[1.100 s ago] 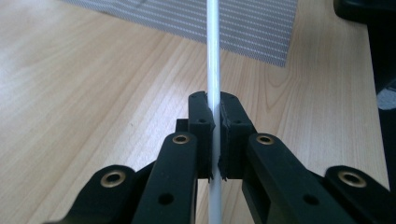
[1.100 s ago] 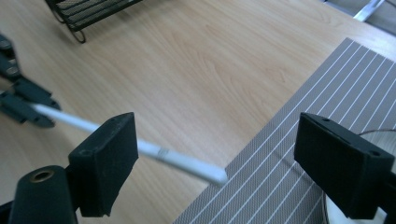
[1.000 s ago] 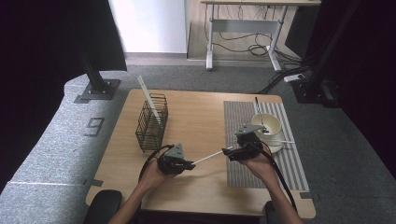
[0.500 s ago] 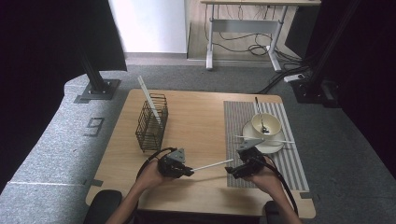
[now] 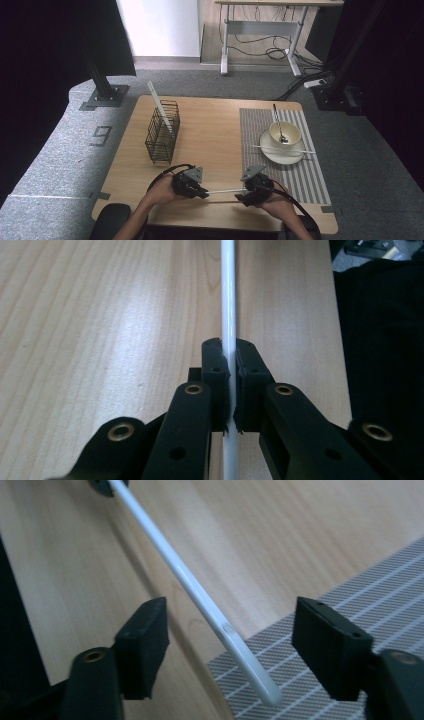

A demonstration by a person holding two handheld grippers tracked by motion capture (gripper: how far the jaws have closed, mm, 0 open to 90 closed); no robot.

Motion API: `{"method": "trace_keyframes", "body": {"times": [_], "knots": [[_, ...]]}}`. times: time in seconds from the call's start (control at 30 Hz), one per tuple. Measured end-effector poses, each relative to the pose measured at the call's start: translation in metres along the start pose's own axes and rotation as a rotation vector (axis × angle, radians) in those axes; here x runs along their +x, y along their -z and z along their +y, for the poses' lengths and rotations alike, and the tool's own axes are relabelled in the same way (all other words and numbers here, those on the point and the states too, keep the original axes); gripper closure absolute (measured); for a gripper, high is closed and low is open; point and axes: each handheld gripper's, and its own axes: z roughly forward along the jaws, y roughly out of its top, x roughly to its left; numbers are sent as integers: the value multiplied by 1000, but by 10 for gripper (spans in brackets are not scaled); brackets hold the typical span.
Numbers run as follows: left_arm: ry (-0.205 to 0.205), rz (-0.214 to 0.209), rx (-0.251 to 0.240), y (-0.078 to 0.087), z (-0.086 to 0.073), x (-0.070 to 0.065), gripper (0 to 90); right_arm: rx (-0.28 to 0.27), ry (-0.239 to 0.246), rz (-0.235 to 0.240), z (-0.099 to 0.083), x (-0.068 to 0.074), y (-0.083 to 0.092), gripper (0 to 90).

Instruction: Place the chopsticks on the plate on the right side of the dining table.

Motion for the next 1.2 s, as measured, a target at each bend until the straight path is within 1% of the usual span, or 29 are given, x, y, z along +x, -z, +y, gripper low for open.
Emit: {"method": "trace_keyframes", "body": {"times": [0.17, 0.27, 0.33, 0.47, 0.57, 0.63, 0.73, 0.8, 0.9, 1.0, 1.1, 1.2], "knots": [[-13, -16, 8, -1, 1, -2, 856, 25, 47, 31, -1, 8, -4, 482], [-23, -22, 19, -2, 1, -2, 856, 38, 75, 36, -1, 11, -5, 564], [-26, -27, 20, -2, 1, -2, 856, 49, 104, 41, -1, 13, -7, 598], [-34, -34, 29, -4, 1, -3, 856, 61, 122, 47, -1, 16, -9, 649], [-39, -34, 33, -4, 2, -4, 856, 62, 127, 55, -1, 16, -11, 704], [-43, -32, 32, -4, 2, -3, 855, 65, 139, 55, -1, 16, -11, 715], [-50, -24, 29, -4, 1, -4, 851, 69, 152, 62, -1, 17, -10, 728], [-57, -15, 24, -4, 1, -4, 846, 72, 153, 77, 0, 16, -9, 739], [-69, 19, 15, -2, 1, -4, 824, 70, 151, 125, 0, 14, -7, 767], [-78, 39, 10, -1, 1, -4, 804, 74, 150, 164, 0, 15, -6, 790], [-77, 57, 3, -1, 0, -3, 779, 71, 151, 188, -1, 17, -6, 812], [-67, 73, -7, 0, -1, -2, 755, 65, 152, 196, -1, 19, -5, 821]]}}
